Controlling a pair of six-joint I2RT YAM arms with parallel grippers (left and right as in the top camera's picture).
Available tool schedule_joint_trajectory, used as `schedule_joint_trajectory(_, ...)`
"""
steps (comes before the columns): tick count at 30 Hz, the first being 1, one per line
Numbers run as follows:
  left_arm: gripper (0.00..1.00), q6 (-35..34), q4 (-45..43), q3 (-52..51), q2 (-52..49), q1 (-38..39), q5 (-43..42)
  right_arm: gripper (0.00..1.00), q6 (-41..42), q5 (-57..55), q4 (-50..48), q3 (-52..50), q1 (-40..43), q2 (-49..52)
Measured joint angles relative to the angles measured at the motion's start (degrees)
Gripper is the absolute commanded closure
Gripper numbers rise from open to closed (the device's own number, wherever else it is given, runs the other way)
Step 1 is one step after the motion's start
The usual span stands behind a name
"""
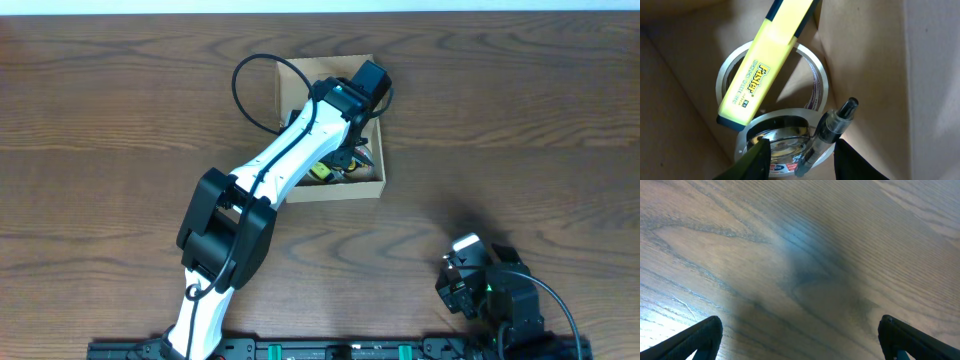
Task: Pack container
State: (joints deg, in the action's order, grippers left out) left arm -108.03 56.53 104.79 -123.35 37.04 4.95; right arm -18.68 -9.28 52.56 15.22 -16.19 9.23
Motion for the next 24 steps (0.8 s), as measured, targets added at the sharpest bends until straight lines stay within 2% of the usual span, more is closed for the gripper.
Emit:
schedule_joint_trajectory(6, 0.33, 1.8, 1.6, 0.0, 3.0, 0.0, 2.6, 0.01, 0.0, 0.0, 0.0, 0.0, 0.0, 0.0)
schedule_joint_trajectory(8, 0.15, 3.3, 3.5, 0.0, 6.3, 0.0, 4.2, 0.01, 0.0, 0.0, 0.0, 0.0, 0.0, 0.0)
schedule_joint_trajectory(10, 0.12, 4.2, 5.6, 0.0, 10.9, 0.0, 6.2, 0.01, 0.0, 0.0, 0.0, 0.0, 0.0, 0.0)
schedule_joint_trajectory(12, 0.02, 5.0, 8.0, 0.0, 15.5, 0.0, 8.5, 0.01, 0.0, 0.0, 0.0, 0.0, 0.0, 0.0)
schedule_joint_trajectory(13, 0.05, 5.4, 9.2, 0.0, 17.4, 0.0, 9.6, 0.01, 0.0, 0.0, 0.0, 0.0, 0.0, 0.0)
schedule_joint_trajectory(19, 0.05, 6.9, 19.6, 0.0, 24.2, 0.0, 17.2, 0.01, 0.0, 0.0, 0.0, 0.0, 0.0, 0.0)
schedule_joint_trajectory(24, 0.05, 14.3, 25.8, 0.0, 24.7, 0.0, 22.6, 0.01, 0.0, 0.0, 0.0, 0.0, 0.0, 0.0)
